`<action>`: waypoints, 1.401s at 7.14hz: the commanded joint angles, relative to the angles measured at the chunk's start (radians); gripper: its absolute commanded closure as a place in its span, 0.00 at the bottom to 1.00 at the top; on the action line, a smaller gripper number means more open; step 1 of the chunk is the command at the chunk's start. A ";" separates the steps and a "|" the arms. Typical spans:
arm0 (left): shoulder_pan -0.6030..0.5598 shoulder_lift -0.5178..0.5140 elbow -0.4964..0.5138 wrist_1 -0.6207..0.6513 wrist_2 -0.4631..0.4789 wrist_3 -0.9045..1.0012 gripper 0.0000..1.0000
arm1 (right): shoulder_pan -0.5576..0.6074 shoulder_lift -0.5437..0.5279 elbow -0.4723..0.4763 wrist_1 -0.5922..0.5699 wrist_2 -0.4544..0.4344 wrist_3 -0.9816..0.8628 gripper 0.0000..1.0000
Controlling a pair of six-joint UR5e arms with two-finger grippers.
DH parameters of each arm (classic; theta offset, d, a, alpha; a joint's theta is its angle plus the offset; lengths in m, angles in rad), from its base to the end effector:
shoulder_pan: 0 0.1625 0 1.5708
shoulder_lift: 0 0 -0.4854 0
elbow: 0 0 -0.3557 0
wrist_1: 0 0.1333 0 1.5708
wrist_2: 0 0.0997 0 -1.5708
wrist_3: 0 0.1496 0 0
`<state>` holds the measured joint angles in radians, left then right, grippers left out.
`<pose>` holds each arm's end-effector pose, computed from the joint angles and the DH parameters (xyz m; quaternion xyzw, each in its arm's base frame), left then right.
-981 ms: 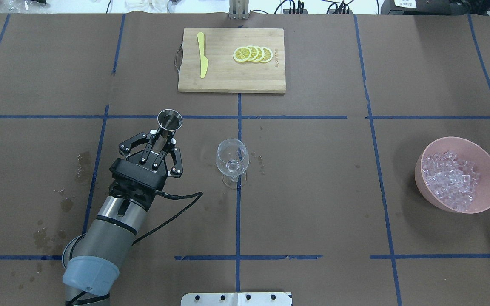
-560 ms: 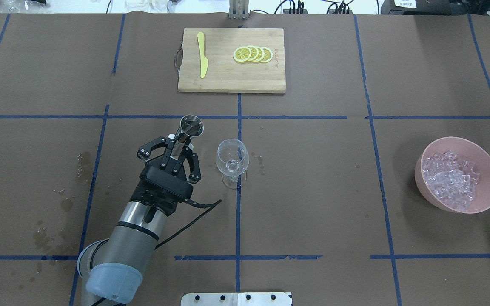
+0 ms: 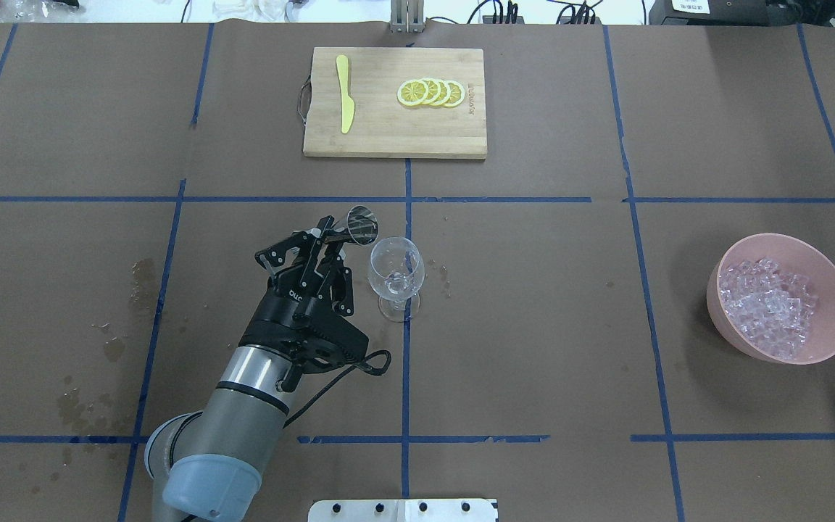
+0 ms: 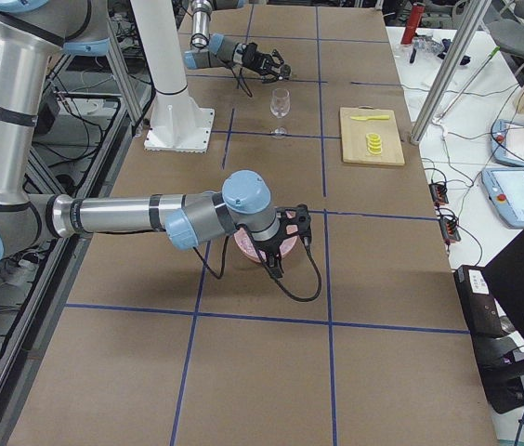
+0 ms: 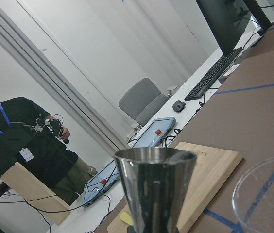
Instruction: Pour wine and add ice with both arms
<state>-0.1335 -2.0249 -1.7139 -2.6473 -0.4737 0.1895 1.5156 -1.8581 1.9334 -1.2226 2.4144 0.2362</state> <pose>0.5242 -0.3392 0.2925 0.7183 0.0867 0.1493 0.6740 0.0023 -0.3496 0.6509 0.1316 -0.4239 -0.0051 0.8961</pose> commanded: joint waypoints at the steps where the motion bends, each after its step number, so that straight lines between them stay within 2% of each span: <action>1: 0.000 -0.001 0.013 0.004 0.012 0.120 1.00 | 0.003 -0.007 -0.002 0.000 0.000 0.000 0.00; 2: 0.000 -0.001 0.004 0.003 0.045 0.204 1.00 | 0.006 -0.009 -0.002 0.000 0.002 0.000 0.00; 10: 0.011 -0.020 0.005 0.000 0.089 0.656 1.00 | 0.014 -0.021 -0.002 0.000 0.006 0.002 0.00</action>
<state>-0.1272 -2.0390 -1.7062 -2.6474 -0.3923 0.7608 1.5280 -1.8756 1.9313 -1.2226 2.4200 0.2366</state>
